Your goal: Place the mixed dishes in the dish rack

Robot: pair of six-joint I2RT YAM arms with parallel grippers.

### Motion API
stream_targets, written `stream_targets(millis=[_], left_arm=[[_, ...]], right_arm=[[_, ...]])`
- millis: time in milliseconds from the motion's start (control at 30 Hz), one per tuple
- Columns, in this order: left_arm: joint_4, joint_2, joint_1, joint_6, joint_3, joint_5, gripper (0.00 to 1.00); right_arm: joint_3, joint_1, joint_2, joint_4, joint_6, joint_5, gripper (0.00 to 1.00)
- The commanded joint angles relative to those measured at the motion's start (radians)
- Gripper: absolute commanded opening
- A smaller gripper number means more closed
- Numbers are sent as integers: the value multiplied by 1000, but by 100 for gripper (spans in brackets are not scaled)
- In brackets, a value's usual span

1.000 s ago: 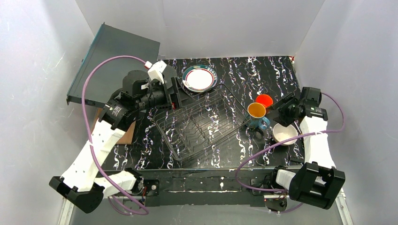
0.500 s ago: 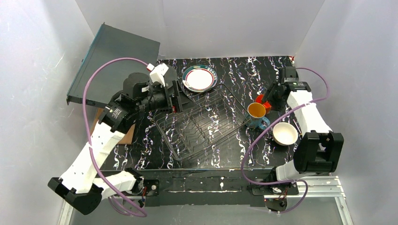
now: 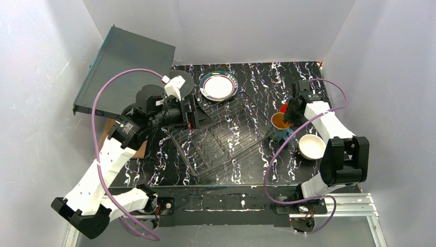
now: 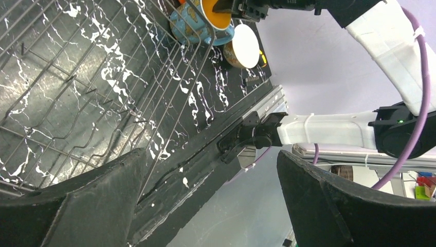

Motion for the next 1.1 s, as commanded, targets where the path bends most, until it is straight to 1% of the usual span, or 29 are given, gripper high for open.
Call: stream_targets(millis=[0, 100, 167, 200, 367, 433, 467, 700, 867, 1067], left_arm=[[-19, -1, -16, 5, -21, 27, 98], [-19, 10, -27, 4, -15, 23, 98], [-18, 15, -33, 4, -10, 19, 98], [-19, 18, -35, 3, -9, 15, 98], [-19, 32, -49, 5, -4, 9, 98], [-19, 33, -54, 5, -9, 8, 98], [-19, 31, -55, 4, -12, 6, 98], [-19, 14, -60, 2, -37, -8, 98], [-15, 18, -63, 2, -42, -5, 98], [-5, 18, -75, -13, -40, -12, 98]], right_arm=[[-19, 21, -18, 68, -21, 64, 46], [-35, 30, -27, 95, -21, 61, 42], [-44, 37, -36, 110, -24, 69, 41], [-47, 38, -39, 115, -24, 74, 38], [-60, 43, -40, 123, -27, 105, 24], [-60, 44, -45, 114, -24, 130, 14], [-60, 46, -54, 112, -23, 142, 12], [-46, 60, -160, 81, -31, 154, 10], [-13, 67, -251, 39, -38, 127, 1], [1, 89, -365, 54, -43, 53, 1]])
